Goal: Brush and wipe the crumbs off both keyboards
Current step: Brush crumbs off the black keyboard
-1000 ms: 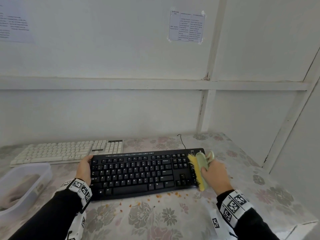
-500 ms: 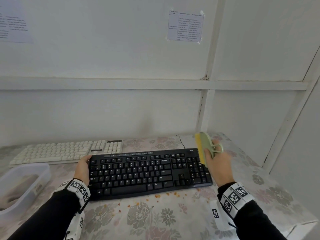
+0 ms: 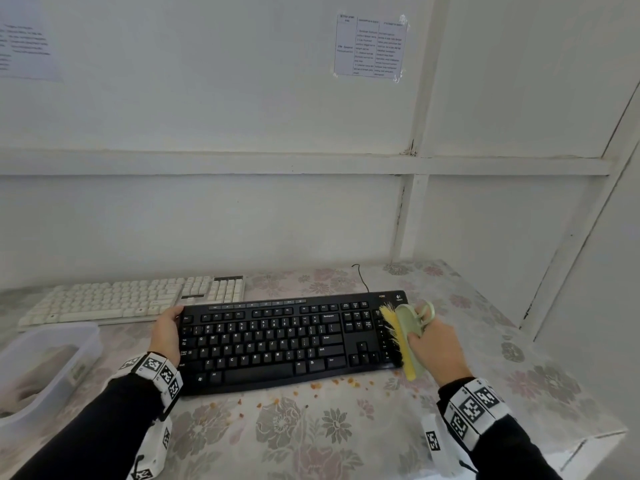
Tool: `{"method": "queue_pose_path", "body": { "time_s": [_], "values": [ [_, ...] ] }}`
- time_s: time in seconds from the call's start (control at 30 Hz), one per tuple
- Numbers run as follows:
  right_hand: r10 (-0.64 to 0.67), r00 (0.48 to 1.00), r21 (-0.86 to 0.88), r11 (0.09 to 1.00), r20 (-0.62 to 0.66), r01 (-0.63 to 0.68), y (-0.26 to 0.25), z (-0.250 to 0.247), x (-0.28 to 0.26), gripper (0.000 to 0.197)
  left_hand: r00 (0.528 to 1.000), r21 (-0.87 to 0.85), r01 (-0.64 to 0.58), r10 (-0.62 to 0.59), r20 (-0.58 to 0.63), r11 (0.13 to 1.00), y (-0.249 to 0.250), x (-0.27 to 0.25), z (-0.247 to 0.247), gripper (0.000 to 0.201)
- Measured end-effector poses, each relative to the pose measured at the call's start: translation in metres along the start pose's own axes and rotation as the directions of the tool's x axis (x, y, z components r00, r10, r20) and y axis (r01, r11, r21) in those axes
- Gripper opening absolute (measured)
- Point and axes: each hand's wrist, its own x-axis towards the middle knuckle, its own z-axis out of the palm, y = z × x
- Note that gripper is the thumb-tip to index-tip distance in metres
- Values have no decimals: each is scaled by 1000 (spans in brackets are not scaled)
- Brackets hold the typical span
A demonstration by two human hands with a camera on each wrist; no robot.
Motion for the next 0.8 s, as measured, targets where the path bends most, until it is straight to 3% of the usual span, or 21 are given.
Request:
{"method": "queue_pose_path", "body": {
  "time_s": [0.23, 0.33, 0.43, 0.5, 0.57, 0.67, 0.77, 0.8],
  "values": [
    [8, 998, 114, 993, 66, -15, 2, -21, -11, 31, 1000, -15, -1, 1, -6, 1000, 2, 2, 0, 29],
    [-9, 997, 156, 987, -80, 22, 0, -23, -1, 30, 1000, -6, -2, 2, -3, 1000, 1, 3, 0, 29],
    [-121, 957, 228, 956, -265, 184, -7, -21, 3, 8, 1000, -10, 0, 0, 0, 1000, 1, 3, -1, 30],
    [-168, 938, 266, 930, -304, 253, -10, -19, 6, 20, 1000, -21, 0, 0, 0, 1000, 1, 3, -1, 29],
    [-184, 942, 249, 934, -282, 257, -9, -15, 11, 23, 1000, -19, 1, 0, 5, 1000, 1, 2, -1, 30],
    [-111, 983, 143, 981, -146, 132, -4, -11, 16, 23, 1000, -22, -17, 17, 8, 1000, 0, 2, 0, 31],
    [-51, 995, 26, 998, -88, 53, 3, -9, 13, 18, 1000, -33, -29, 29, 5, 999, -1, 2, -1, 29],
    [-43, 996, -7, 999, -82, 43, 6, -9, 12, 24, 1000, -33, -28, 28, 3, 999, -1, 3, 0, 30]
  ]
}}
